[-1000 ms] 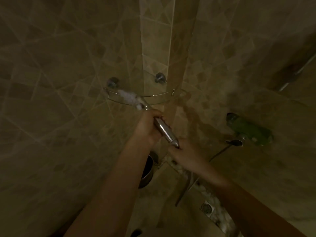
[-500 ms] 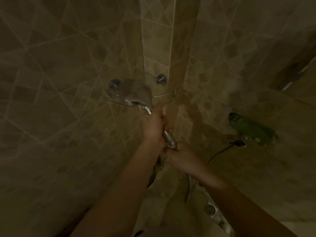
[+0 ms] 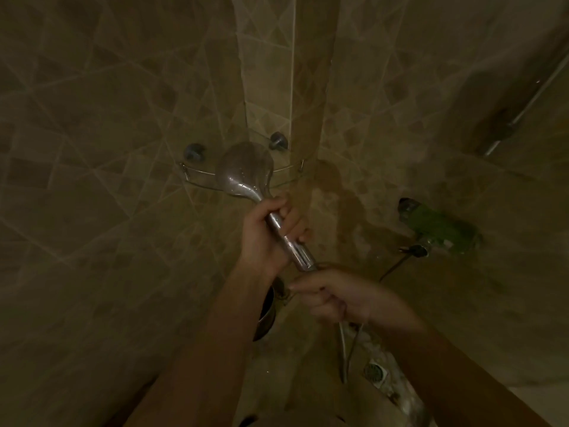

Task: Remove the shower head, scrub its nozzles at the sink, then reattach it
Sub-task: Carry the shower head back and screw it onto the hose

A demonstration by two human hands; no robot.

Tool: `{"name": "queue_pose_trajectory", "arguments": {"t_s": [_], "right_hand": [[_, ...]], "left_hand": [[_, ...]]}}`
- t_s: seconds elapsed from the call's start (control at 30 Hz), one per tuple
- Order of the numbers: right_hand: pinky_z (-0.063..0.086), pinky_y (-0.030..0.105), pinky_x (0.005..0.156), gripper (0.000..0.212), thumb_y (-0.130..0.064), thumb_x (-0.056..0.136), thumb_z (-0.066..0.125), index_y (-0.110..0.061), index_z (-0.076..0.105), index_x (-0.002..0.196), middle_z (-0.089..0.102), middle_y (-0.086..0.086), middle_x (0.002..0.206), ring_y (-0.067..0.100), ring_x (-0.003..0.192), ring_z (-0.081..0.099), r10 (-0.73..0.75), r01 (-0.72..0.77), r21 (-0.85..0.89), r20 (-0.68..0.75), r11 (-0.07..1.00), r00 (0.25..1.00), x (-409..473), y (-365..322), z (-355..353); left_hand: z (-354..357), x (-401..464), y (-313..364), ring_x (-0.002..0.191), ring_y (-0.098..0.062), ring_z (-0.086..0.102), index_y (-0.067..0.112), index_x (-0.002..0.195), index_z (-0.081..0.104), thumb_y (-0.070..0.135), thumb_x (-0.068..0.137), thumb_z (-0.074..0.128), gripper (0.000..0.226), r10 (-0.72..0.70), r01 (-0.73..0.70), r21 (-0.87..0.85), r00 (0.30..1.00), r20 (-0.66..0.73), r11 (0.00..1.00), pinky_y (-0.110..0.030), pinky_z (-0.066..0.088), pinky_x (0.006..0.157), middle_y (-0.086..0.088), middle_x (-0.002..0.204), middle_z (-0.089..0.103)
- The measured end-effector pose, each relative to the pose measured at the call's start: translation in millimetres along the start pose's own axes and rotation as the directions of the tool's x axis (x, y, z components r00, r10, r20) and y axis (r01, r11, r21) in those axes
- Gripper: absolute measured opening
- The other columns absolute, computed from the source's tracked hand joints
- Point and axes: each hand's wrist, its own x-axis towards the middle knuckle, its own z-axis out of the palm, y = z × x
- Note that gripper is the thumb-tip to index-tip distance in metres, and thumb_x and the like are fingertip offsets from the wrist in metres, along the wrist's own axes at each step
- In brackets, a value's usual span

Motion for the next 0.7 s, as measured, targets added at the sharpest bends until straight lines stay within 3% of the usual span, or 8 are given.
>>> {"name": "queue_pose_trajectory", "arguments": {"t_s": [0.1, 0.17, 0.23, 0.33, 0.43, 0.57, 0.63, 0.7], "right_hand": [[0.029, 0.017, 0.032, 0.037, -0.03, 0.079, 0.07, -0.023, 0.054, 0.046, 0.043, -0.005, 0.04, 0.011, 0.03, 0.039, -0.206, 0.114, -0.263, -0.355, 0.958, 0.912, 4.1, 2.5, 3.7], [0.037, 0.015, 0.036, 0.028, -0.028, 0.079, 0.069, -0.023, 0.062, 0.053, 0.055, -0.008, 0.044, 0.003, 0.037, 0.052, -0.383, 0.105, -0.472, -0.546, 0.875, 0.745, 4.7, 6.8, 2.0], [0.037, 0.012, 0.038, 0.02, -0.028, 0.079, 0.068, -0.018, 0.066, 0.062, 0.059, -0.009, 0.047, -0.001, 0.041, 0.054, -0.45, 0.07, -0.551, -0.594, 0.832, 0.667, 6.8, 11.0, -1.1], [0.034, 0.018, 0.037, 0.02, -0.024, 0.08, 0.067, -0.008, 0.066, 0.069, 0.055, -0.006, 0.049, 0.002, 0.037, 0.048, -0.368, -0.001, -0.54, -0.576, 0.842, 0.73, 9.5, 11.1, 1.8], [0.022, 0.018, 0.034, 0.034, -0.021, 0.079, 0.068, -0.02, 0.05, 0.05, 0.037, -0.006, 0.043, 0.009, 0.031, 0.03, -0.031, -0.009, -0.1, -0.388, 0.995, 0.921, 7.0, 10.8, 5.2], [0.019, 0.017, 0.027, 0.041, -0.032, 0.077, 0.068, -0.026, 0.039, 0.049, 0.028, -0.011, 0.04, 0.003, 0.03, 0.021, 0.041, -0.054, 0.146, 0.091, 0.988, 0.995, -8.4, 6.0, 5.1], [0.018, 0.017, 0.028, 0.042, -0.033, 0.074, 0.068, -0.026, 0.039, 0.045, 0.028, -0.01, 0.04, 0.004, 0.03, 0.021, -0.001, 0.0, 0.088, 0.013, 0.996, 1.0, -10.7, 0.7, 7.1], [0.018, 0.016, 0.032, 0.039, -0.033, 0.067, 0.069, -0.023, 0.043, 0.04, 0.031, -0.008, 0.04, 0.007, 0.031, 0.024, -0.088, 0.079, -0.047, -0.253, 0.996, 0.963, -8.4, -2.9, 8.8]], "left_hand": [[6.1, 4.0, -2.1, 0.061, -0.017, 0.066, 0.015, 0.07, 0.079, 0.034, 0.084, 0.08, 0.023, -0.022, 0.089, 0.217, 0.956, -0.291, 0.972, -0.032, 0.057, 0.063, -0.001, 0.069, 0.068], [10.0, 6.0, -2.3, 0.062, -0.018, 0.071, 0.015, 0.071, 0.082, 0.03, 0.089, 0.077, 0.023, 0.019, 0.099, 0.23, 0.888, -0.46, 0.968, -0.029, 0.059, 0.055, -0.001, 0.066, 0.073], [17.7, 5.9, -2.7, 0.059, -0.018, 0.07, 0.014, 0.076, 0.077, 0.023, 0.091, 0.074, 0.018, 0.029, 0.079, 0.181, 0.849, -0.528, 0.98, -0.027, 0.057, 0.047, -0.002, 0.063, 0.07], [26.9, 5.3, -14.0, 0.038, -0.009, 0.06, 0.013, 0.069, 0.07, 0.016, 0.093, 0.068, 0.024, 0.049, 0.069, 0.183, 0.819, -0.571, 0.981, -0.018, 0.048, 0.038, 0.005, 0.045, 0.06], [21.0, 6.2, -15.1, 0.034, -0.007, 0.037, 0.02, 0.067, 0.049, 0.013, 0.093, 0.063, 0.03, 0.033, 0.071, 0.17, 0.839, -0.543, 0.983, -0.018, 0.034, 0.036, 0.008, 0.044, 0.039], [17.7, 1.1, 1.0, 0.032, -0.005, 0.03, 0.021, 0.055, 0.044, 0.018, 0.089, 0.06, 0.038, -0.149, 0.149, -0.066, 0.989, 0.005, 0.987, -0.019, 0.029, 0.035, 0.008, 0.04, 0.035], [24.3, 1.4, 2.3, 0.043, -0.009, 0.047, 0.016, 0.066, 0.06, 0.022, 0.083, 0.068, 0.019, -0.145, 0.147, -0.016, 0.985, 0.091, 0.989, -0.022, 0.043, 0.044, 0.003, 0.051, 0.051], [32.0, 4.6, -0.2, 0.06, -0.016, 0.067, 0.013, 0.075, 0.076, 0.018, 0.084, 0.073, 0.01, -0.119, 0.126, 0.163, 0.991, -0.054, 0.979, -0.029, 0.056, 0.056, -0.003, 0.069, 0.069]]}}
